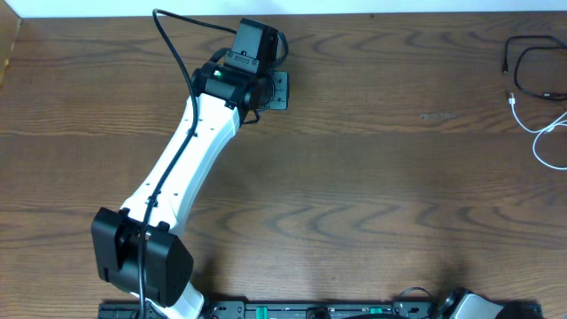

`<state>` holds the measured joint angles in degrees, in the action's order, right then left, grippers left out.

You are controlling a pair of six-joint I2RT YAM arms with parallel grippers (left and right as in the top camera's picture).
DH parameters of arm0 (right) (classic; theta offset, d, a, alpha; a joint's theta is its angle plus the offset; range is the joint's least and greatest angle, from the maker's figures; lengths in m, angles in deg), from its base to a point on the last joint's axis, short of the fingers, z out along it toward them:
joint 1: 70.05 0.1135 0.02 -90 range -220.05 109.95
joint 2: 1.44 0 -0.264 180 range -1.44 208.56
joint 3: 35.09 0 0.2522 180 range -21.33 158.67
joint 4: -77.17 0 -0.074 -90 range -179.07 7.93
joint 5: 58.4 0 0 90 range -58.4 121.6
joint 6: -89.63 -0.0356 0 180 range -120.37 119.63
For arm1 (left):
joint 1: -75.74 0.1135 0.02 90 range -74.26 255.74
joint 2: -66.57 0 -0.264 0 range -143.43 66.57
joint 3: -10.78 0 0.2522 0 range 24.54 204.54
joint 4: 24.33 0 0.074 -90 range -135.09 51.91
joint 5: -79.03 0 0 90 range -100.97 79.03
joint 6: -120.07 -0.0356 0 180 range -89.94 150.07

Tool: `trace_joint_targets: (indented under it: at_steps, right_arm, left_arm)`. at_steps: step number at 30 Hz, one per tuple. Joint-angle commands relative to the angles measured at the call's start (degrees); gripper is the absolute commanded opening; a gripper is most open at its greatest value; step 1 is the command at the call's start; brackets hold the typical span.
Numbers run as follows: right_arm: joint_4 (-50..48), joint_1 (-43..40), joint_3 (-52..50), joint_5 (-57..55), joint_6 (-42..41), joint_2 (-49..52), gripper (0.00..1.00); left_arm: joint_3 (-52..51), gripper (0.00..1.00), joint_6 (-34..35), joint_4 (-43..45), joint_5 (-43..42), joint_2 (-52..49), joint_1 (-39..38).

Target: Untangle cables

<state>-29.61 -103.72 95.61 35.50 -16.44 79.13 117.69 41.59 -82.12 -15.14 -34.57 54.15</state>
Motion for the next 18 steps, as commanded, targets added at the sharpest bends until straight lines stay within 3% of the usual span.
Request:
trace_joint_targets:
  at_steps: [1,8,9,11,12,15,17,18]
  right_arm:
    - [0.9,-3.19,0.37,-0.85,0.68,5.2,0.01]
    - [8.24,-5.4,0.37,-7.76,-1.68,20.06,0.03]
    - [8.74,-5.4,0.37,-7.87,-1.7,22.25,0.09]
    - [9.81,-5.38,0.37,-6.23,-1.73,25.88,0.8]
    - [10.62,-5.33,0.37,-4.26,-1.7,27.08,0.95]
    - [14.21,-5.33,0.37,2.89,-1.44,29.27,0.99]
    - [16.33,-5.11,0.39,8.02,2.47,28.89,0.99]
    - [17.9,-4.87,0.39,13.31,6.69,27.63,0.99]
  left_arm:
    - [0.83,0.31,-1.18,-0.02,0.11,-0.11,-0.04]
    - [0.83,0.31,-0.24,0.15,0.11,-0.11,-0.04]
    - [0.83,0.31,-0.07,0.26,0.11,-0.11,-0.04]
    - [0.83,0.32,-0.09,0.55,0.13,-0.11,-0.04]
    - [0.83,0.33,-0.09,0.59,0.13,-0.11,-0.04]
    - [0.83,0.38,-0.13,1.29,0.15,-0.11,-0.02]
    - [0.83,0.41,-0.13,2.21,0.35,-0.11,0.09]
    - [0.83,0.48,-0.13,2.99,0.35,-0.11,0.09]
